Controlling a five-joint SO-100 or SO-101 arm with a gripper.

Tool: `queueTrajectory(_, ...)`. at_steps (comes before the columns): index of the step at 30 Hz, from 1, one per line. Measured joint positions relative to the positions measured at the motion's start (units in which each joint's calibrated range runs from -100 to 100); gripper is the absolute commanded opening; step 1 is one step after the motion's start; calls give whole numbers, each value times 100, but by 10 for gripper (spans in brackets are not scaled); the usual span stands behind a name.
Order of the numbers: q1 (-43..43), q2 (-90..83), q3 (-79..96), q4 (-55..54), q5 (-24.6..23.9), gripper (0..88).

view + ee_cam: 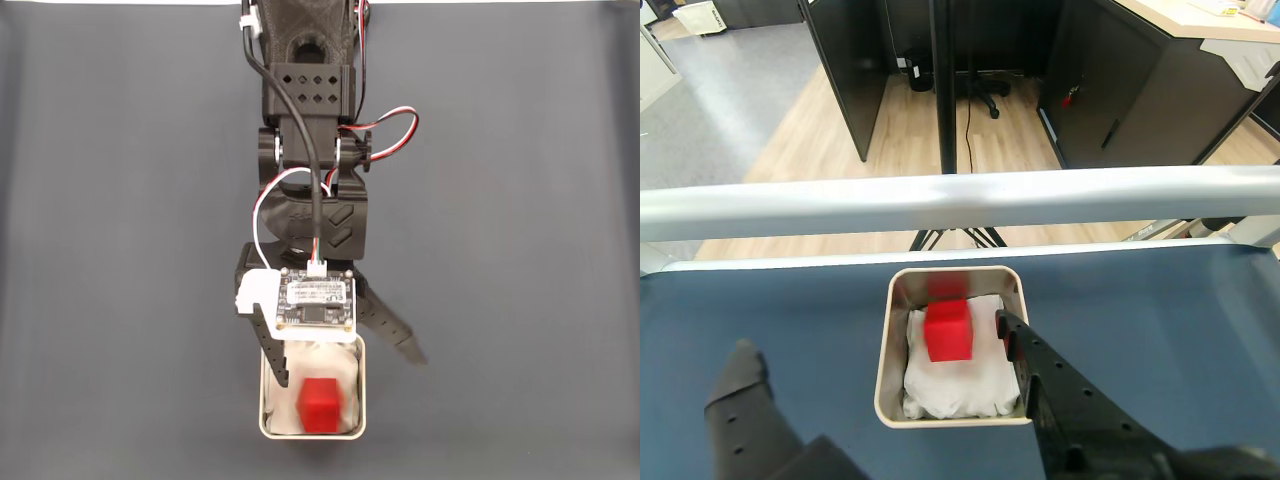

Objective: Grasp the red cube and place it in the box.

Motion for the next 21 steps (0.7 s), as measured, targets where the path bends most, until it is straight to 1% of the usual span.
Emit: queueTrajectory(21, -30, 0, 0, 0, 20, 558)
